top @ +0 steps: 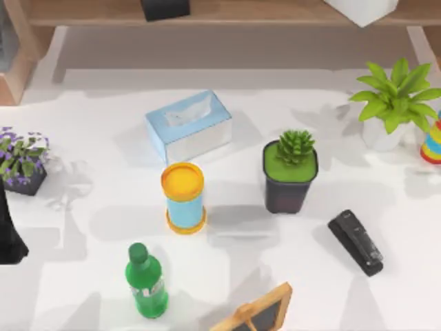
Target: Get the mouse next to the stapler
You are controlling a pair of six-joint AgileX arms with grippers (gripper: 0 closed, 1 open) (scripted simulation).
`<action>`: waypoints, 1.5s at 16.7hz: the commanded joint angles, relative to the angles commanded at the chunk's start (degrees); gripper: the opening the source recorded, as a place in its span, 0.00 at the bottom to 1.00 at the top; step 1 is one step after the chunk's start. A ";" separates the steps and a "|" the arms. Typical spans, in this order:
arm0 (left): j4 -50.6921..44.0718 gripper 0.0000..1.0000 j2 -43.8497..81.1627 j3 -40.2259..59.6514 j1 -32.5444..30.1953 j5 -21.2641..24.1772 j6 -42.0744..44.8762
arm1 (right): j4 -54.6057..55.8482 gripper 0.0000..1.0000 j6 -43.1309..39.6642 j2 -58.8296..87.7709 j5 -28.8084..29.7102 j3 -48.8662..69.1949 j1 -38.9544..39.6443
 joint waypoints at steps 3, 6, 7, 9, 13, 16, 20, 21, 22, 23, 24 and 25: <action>0.00 1.00 0.00 0.00 0.00 0.00 0.00 | -9.74 1.00 -0.12 17.14 0.77 16.58 -2.73; 0.00 1.00 0.00 0.00 0.00 0.00 0.00 | -19.47 1.00 -0.38 35.46 1.72 33.48 -5.66; 0.00 1.00 0.00 0.00 0.00 0.00 0.00 | -22.62 1.00 -0.49 41.63 2.03 39.02 -6.63; 0.00 1.00 0.00 0.00 0.00 0.00 0.00 | -28.63 1.00 -0.75 53.77 2.56 49.74 -8.48; 0.00 1.00 0.00 0.00 0.00 0.00 0.00 | -38.96 1.00 -1.46 76.27 2.90 69.28 -11.57; 0.00 1.00 0.00 0.00 0.00 0.00 0.00 | -45.01 1.00 -2.11 90.36 2.45 81.56 -13.18; 0.00 1.00 0.00 0.00 0.00 0.00 0.00 | -50.38 1.00 -2.71 103.53 1.32 93.33 -13.85; 0.00 1.00 0.00 0.00 0.00 0.00 0.00 | -51.13 1.00 -2.76 105.58 1.04 95.38 -13.79; 0.00 1.00 0.00 0.00 0.00 0.00 0.00 | -51.60 1.00 -2.78 106.98 0.82 96.93 -13.69; 0.00 1.00 0.00 0.00 0.00 0.00 0.00 | -51.87 1.00 -2.79 107.89 0.67 97.98 -13.61; 0.00 1.00 0.00 0.00 0.00 0.00 0.00 | -51.99 1.00 -2.79 108.33 0.59 98.53 -13.57; 0.00 1.00 0.00 0.00 0.00 0.00 0.00 | -51.99 1.00 -2.79 108.33 0.59 98.53 -13.57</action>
